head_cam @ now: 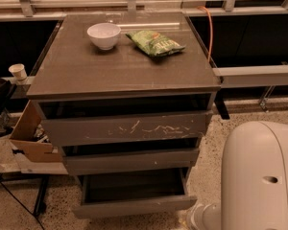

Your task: Close bottom drawer

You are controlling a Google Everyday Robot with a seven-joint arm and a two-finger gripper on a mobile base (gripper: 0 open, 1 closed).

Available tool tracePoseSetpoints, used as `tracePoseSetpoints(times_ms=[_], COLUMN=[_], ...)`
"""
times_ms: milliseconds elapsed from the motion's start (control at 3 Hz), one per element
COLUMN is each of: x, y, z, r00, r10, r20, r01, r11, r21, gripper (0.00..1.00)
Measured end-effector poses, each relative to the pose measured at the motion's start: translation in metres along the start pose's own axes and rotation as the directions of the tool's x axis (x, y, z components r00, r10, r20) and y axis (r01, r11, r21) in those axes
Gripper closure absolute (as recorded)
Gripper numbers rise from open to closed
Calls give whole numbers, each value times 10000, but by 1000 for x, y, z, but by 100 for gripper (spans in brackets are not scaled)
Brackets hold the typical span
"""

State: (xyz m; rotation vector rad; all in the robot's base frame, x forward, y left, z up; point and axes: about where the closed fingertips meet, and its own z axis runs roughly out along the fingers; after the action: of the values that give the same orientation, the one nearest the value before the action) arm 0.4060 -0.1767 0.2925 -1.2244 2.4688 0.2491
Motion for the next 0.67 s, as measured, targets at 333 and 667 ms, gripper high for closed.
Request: tracePoseSetpoints(times_ms=[333,667], x=[0,9], y=[0,3], z=[0,16], r00=[10000,9994], r10=[0,241], r20=[0,248], r01=[0,-242], r11=[10000,9997], r21=[0,41], gripper=[100,100])
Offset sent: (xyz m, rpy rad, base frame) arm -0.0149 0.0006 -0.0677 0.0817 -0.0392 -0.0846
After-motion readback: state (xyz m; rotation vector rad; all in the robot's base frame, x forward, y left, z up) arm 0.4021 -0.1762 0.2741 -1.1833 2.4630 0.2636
